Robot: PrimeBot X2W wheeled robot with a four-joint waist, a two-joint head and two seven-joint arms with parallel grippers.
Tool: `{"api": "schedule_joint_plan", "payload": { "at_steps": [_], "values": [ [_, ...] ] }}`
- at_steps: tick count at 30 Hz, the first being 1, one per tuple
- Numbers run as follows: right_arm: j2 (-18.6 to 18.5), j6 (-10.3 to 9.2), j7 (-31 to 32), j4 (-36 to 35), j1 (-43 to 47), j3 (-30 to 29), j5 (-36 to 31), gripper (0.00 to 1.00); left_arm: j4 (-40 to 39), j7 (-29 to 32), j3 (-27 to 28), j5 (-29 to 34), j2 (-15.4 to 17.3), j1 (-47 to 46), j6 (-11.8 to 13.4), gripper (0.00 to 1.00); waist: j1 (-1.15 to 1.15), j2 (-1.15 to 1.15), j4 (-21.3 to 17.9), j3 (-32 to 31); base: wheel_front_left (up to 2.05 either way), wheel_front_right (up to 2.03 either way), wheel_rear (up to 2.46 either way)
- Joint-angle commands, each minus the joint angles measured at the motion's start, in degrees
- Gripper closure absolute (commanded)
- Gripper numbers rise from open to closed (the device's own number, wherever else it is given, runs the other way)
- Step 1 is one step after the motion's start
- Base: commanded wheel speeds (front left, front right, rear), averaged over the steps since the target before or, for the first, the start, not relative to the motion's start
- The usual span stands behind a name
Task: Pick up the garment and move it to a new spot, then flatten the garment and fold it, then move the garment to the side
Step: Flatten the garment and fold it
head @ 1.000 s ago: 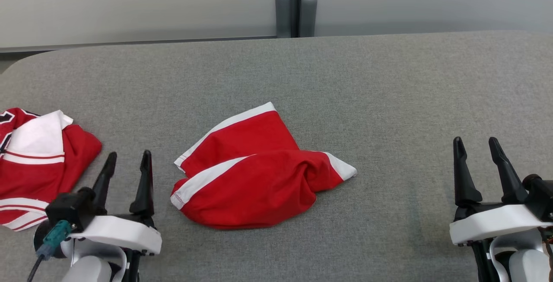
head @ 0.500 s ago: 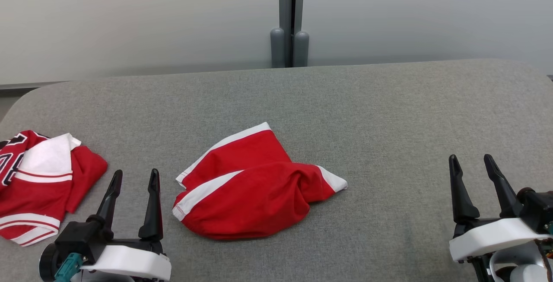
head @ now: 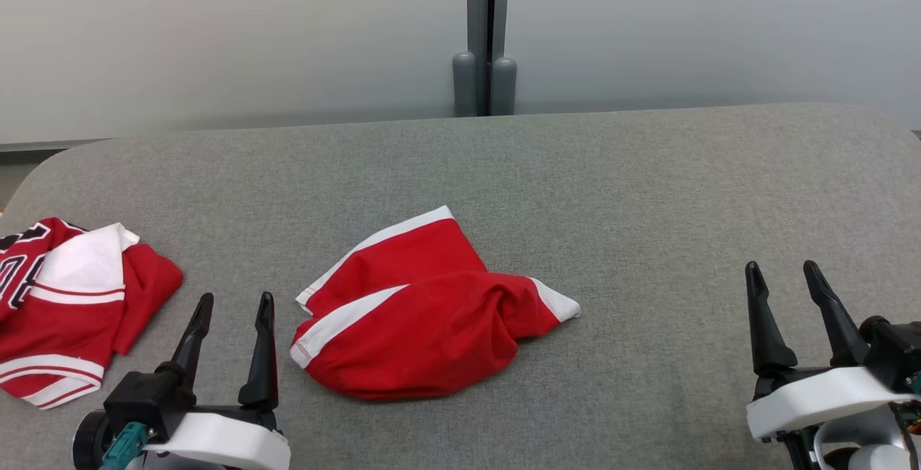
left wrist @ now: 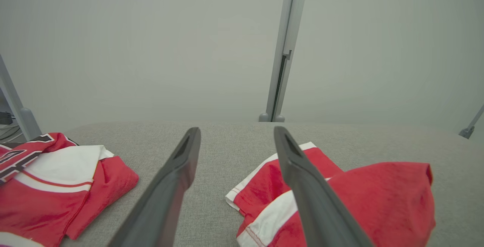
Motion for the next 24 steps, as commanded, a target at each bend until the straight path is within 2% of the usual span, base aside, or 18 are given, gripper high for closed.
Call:
{"api": "schedule_joint_plan", "payload": {
  "at_steps": [1, 6, 13, 20, 21, 22, 23, 24],
  "values": [
    [-0.2, -0.01, 0.2, -0.1, 0.4, 0.1, 0.1, 0.0, -0.1, 0.3, -0.1, 0.0, 0.2, 0.2, 0.1, 0.0, 0.0, 0.0, 0.1, 0.0, 0.0, 0.0, 0.0],
    [-0.2, -0.02, 0.3, -0.2, -0.1, 0.2, 0.1, 0.0, 2.7, 4.5, -2.4, -1.2, 0.3, -2.5, -2.3, 0.0, 0.0, 0.0, 0.4, 0.5, 0.0, 0.0, 0.0],
    [-0.3, -0.02, 0.1, 0.3, -1.2, 1.3, 0.2, 0.0, 14.5, 13.4, -3.8, -6.9, -0.8, -6.7, -7.0, 0.0, 0.0, 0.0, -0.5, 1.7, 0.0, 0.0, 0.0],
    [-0.4, -0.02, -0.3, 0.6, -1.5, 1.0, 0.5, 0.0, 23.0, 14.7, -4.1, -10.2, -2.2, -10.0, -10.6, 0.0, 0.0, 0.0, -1.3, 3.0, 0.0, 0.0, 0.0],
    [-0.3, -0.02, -0.3, 0.7, -1.6, 1.0, 0.5, 0.0, 23.9, 14.6, -4.1, -10.2, -2.2, -10.5, -10.8, 0.07, 0.0, 0.0, -1.4, 3.1, 0.0, 0.0, 0.0],
    [-0.4, -0.01, -0.4, 0.7, -1.7, 1.0, 0.5, 0.0, 24.9, 14.7, -4.4, -10.1, -2.2, -10.9, -11.1, 0.44, 0.0, 0.0, -1.4, 3.2, 0.0, 0.0, 0.0],
    [-0.3, -0.02, -0.4, 0.7, -1.8, 1.0, 0.5, 0.0, 25.5, 14.4, -4.4, -10.4, -2.4, -11.4, -11.4, 0.69, 0.0, 0.0, -1.4, 3.4, 0.0, 0.0, 0.0],
    [-0.3, -0.02, -0.4, 0.8, -2.0, 0.9, 0.5, 0.0, 26.2, 14.1, -4.5, -10.4, -2.6, -11.8, -11.5, 1.0, 0.0, 0.0, -1.5, 3.6, 0.0, 0.0, 0.0]
  ]
}}
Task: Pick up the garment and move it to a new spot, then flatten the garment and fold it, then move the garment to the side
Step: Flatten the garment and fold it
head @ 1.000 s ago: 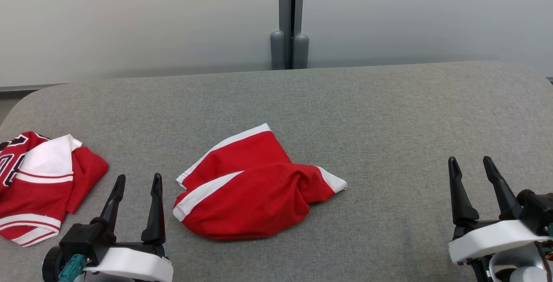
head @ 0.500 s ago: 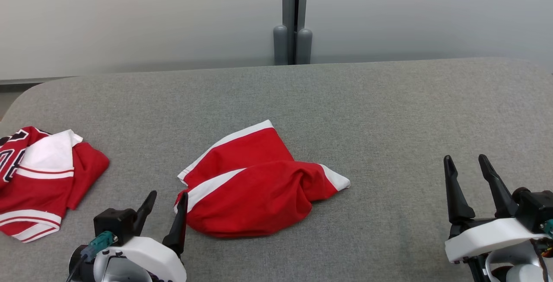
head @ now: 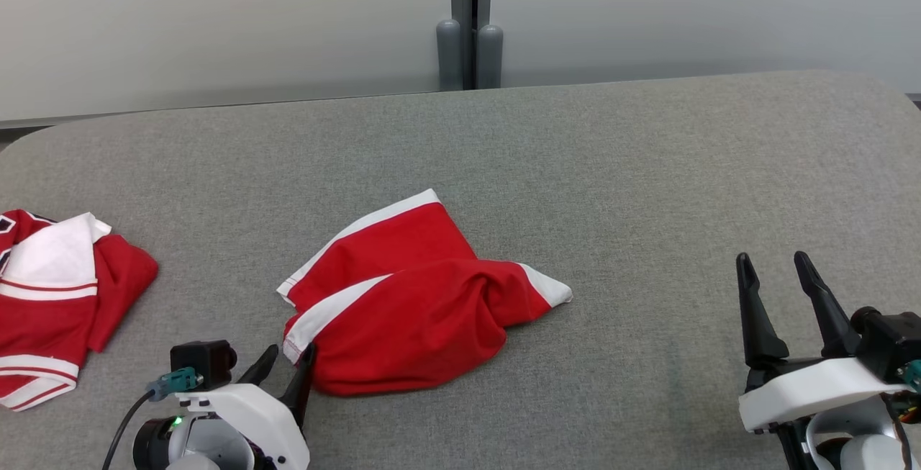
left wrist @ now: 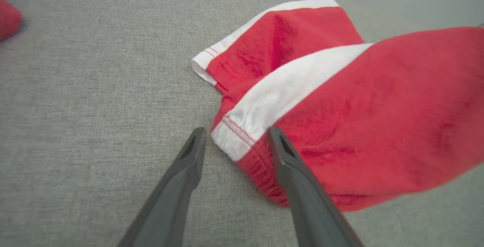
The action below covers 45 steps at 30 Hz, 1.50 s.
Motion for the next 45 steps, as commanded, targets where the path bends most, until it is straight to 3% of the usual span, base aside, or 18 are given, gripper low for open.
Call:
{"api": "schedule_joint_plan", "payload": {
  "at_steps": [1, 12, 22, 29, 30, 32, 38, 45],
  "values": [
    [-0.3, -0.02, -0.3, 0.2, -0.7, -0.2, 0.2, 0.0, 0.9, -0.4, -0.1, 0.0, 0.2, -1.1, -0.2, 1.0, 0.0, 0.0, 0.0, 0.2, 0.0, 0.0, 0.0],
    [-1.4, -0.02, 1.0, 1.2, -2.3, 2.5, -0.5, 0.0, 4.2, -3.4, -1.2, 0.5, -0.6, -4.3, -1.5, 1.0, 0.0, 0.0, 1.5, 1.6, 0.0, 0.0, 0.0],
    [-4.5, -0.02, 3.1, 11.3, -7.9, 19.4, 2.7, 0.0, 4.5, -5.8, -2.6, 2.0, -1.7, -9.0, -1.8, 1.0, 0.0, 0.0, 5.4, 6.3, 0.0, 0.0, 0.0],
    [-4.8, -0.02, 0.6, 21.1, -14.1, 24.1, 3.6, 0.0, 6.0, -7.2, -3.3, 1.7, -2.6, -10.9, -2.4, 1.0, 0.0, 0.0, 6.9, 8.0, 0.0, 0.0, 0.0],
    [-4.8, -0.02, 0.2, 22.3, -14.7, 24.4, 4.0, 0.44, 6.1, -7.4, -3.4, 1.8, -2.6, -11.1, -2.5, 1.0, 0.0, 0.0, 7.0, 8.0, 0.0, 0.0, 0.0],
    [-4.9, -0.02, -0.6, 24.2, -15.8, 25.1, 4.6, 1.0, 6.3, -7.9, -3.5, 1.7, -2.7, -11.4, -2.6, 1.0, 0.0, 0.0, 7.2, 8.0, 0.0, 0.0, 0.0],
    [-6.1, -0.02, -5.2, 25.1, -17.6, 25.1, 5.8, 1.0, 5.3, -10.3, -3.6, 2.3, -2.3, -12.0, -2.3, 1.0, 0.0, 0.0, 7.0, 7.4, 0.0, 0.0, 0.0],
    [-7.8, -0.02, -9.2, 19.0, -18.5, 20.8, 5.3, 1.0, -2.9, -13.1, -3.4, 5.3, -0.1, -12.9, 0.3, 1.0, 0.0, 0.0, 5.5, 5.2, 0.0, 0.0, 0.0]
  ]
}}
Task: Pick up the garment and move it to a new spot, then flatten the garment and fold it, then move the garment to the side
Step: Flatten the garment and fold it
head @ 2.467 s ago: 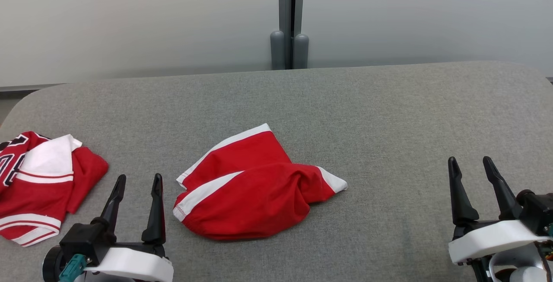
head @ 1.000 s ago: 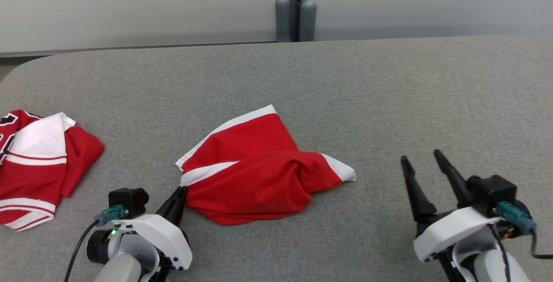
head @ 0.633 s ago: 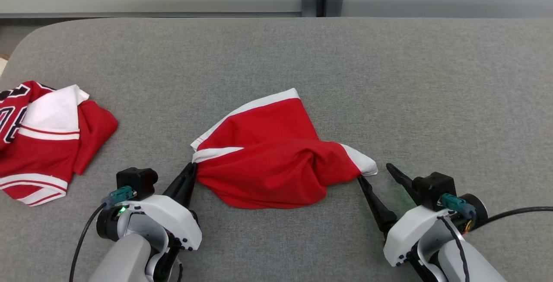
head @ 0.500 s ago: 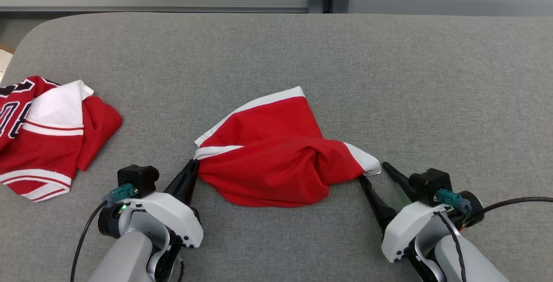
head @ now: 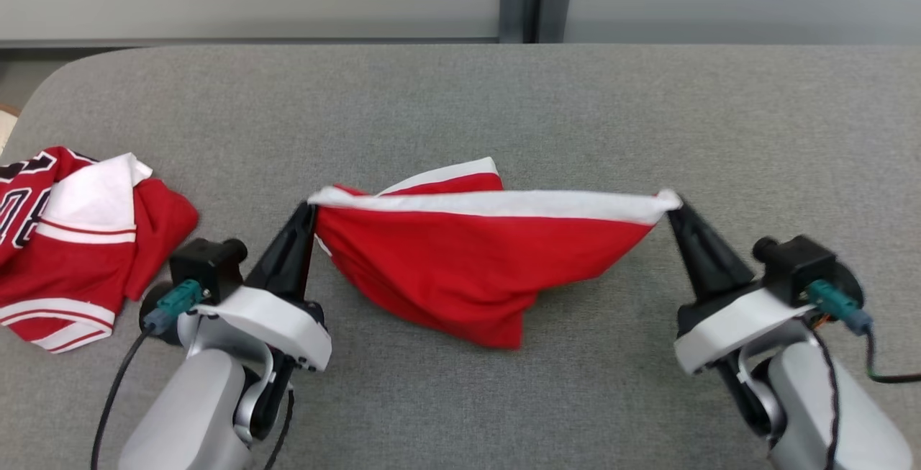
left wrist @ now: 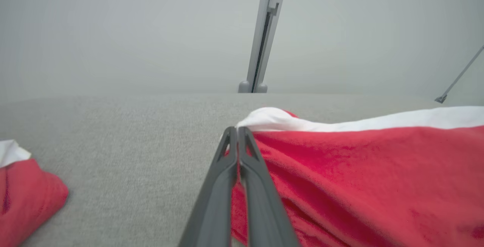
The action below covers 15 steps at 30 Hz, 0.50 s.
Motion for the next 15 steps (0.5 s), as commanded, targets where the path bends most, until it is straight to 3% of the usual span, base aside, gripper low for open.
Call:
{"api": "schedule_joint_plan", "payload": {
  "at_steps": [1, 8, 15],
  "values": [
    [-0.8, -0.02, -0.7, -2.7, -0.9, -1.6, -0.8, 1.0, -3.5, -0.7, 0.3, 1.1, 0.9, -1.4, 1.0, 1.0, 0.0, 0.0, -0.9, -1.1, 0.0, 0.0, 0.0],
    [-2.1, -0.02, 0.9, -14.9, -0.6, -8.4, -3.6, 1.0, -17.4, -0.5, 0.6, 4.3, 2.7, -2.4, 4.7, 1.0, 0.0, 0.0, -2.5, -3.6, 0.0, 0.0, 0.0],
    [-2.7, -0.02, 8.4, -32.6, 0.4, -15.8, -7.5, 1.0, -34.8, 3.2, 2.1, 7.2, 5.0, -5.5, 8.9, 1.0, 0.0, 0.0, -4.8, -5.7, 0.0, 0.0, 0.0]
  ]
}}
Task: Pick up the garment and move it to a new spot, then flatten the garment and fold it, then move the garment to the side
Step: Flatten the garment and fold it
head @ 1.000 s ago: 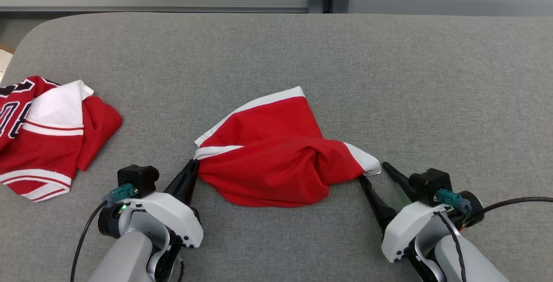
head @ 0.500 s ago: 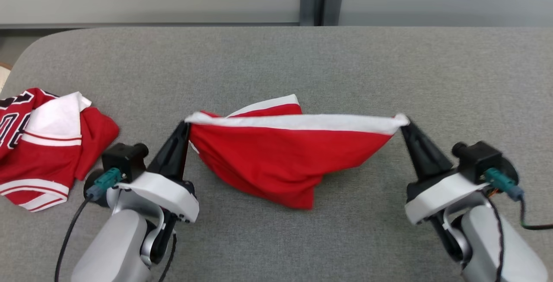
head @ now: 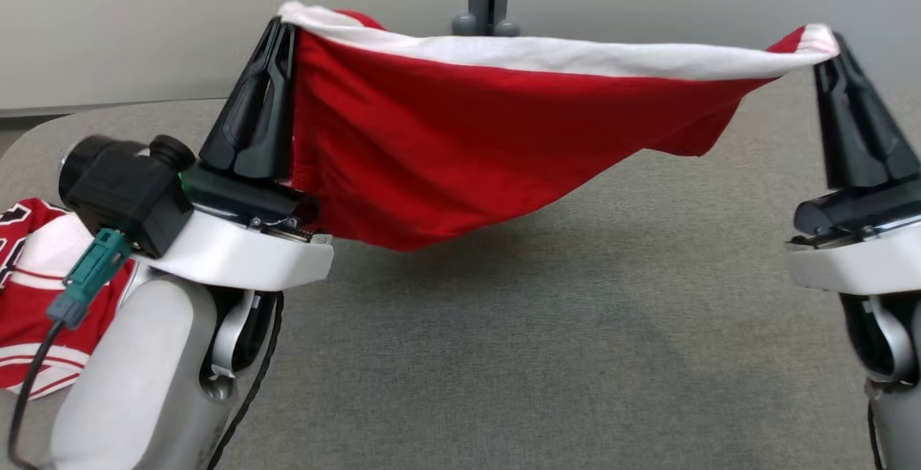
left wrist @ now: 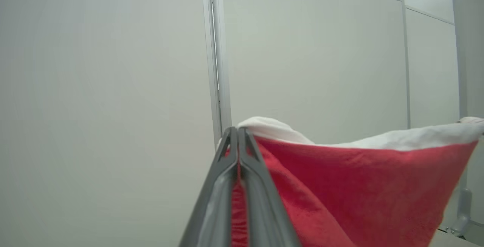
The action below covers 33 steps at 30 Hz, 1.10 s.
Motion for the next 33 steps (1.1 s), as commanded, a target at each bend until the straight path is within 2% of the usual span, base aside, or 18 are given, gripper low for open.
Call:
{"api": "schedule_joint_plan", "payload": {
  "at_steps": [1, 6, 9, 13, 17, 21, 27, 33],
  "values": [
    [0.0, -0.02, 1.1, -1.3, 0.5, -0.7, -0.2, 1.0, -1.3, 0.4, 0.0, 0.4, 0.3, -1.1, 0.5, 1.0, 0.0, 0.0, -0.5, -0.4, 0.0, 0.0, 0.0],
    [1.0, -0.02, 4.8, -6.3, 0.8, -2.9, 0.3, 1.0, -4.6, 2.9, 0.1, 0.0, 0.5, -3.0, 0.9, 1.0, 0.0, 0.0, -1.5, 0.6, 0.0, 0.0, 0.0],
    [1.4, -0.02, 5.8, -7.4, -0.5, -4.1, 0.6, 1.0, -4.0, 3.4, 0.4, -1.0, 0.1, -5.2, 0.2, 1.0, 0.0, 0.0, -1.9, 2.2, 0.0, 0.0, 0.0],
    [1.0, -0.02, 6.3, -6.5, -4.0, -5.6, 1.4, 1.0, -0.6, 3.8, 0.6, -2.6, -0.8, -10.1, -1.5, 1.0, 0.0, 0.0, -2.1, 5.6, 0.0, 0.0, 0.0],
    [0.2, -0.02, 6.2, -3.9, -11.4, -6.5, 2.5, 1.0, 5.4, 3.3, 1.3, -3.5, -1.7, -17.8, -3.5, 1.0, 0.0, 0.0, -2.2, 9.6, 0.0, 0.0, 0.0],
    [-0.2, -0.02, 5.1, 2.5, -21.7, -5.7, 3.2, 1.0, 14.4, 1.0, 2.6, -4.4, -3.1, -27.2, -5.5, 1.0, 0.0, 0.0, -2.5, 12.2, 0.0, 0.0, 0.0],
    [0.9, -0.03, 2.2, 16.6, -37.7, -2.8, 3.6, 1.0, 30.4, -3.2, 4.6, -5.5, -5.7, -40.0, -7.3, 1.0, 0.0, 0.0, -3.1, 13.6, 0.0, 0.0, 0.0],
    [3.7, -0.03, -2.1, 33.4, -46.3, 3.3, 4.1, 1.0, 46.1, -6.2, 4.4, -4.1, -7.2, -44.4, -9.3, 1.0, 0.0, 0.0, -3.9, 14.0, 0.0, 0.0, 0.0]
  ]
}}
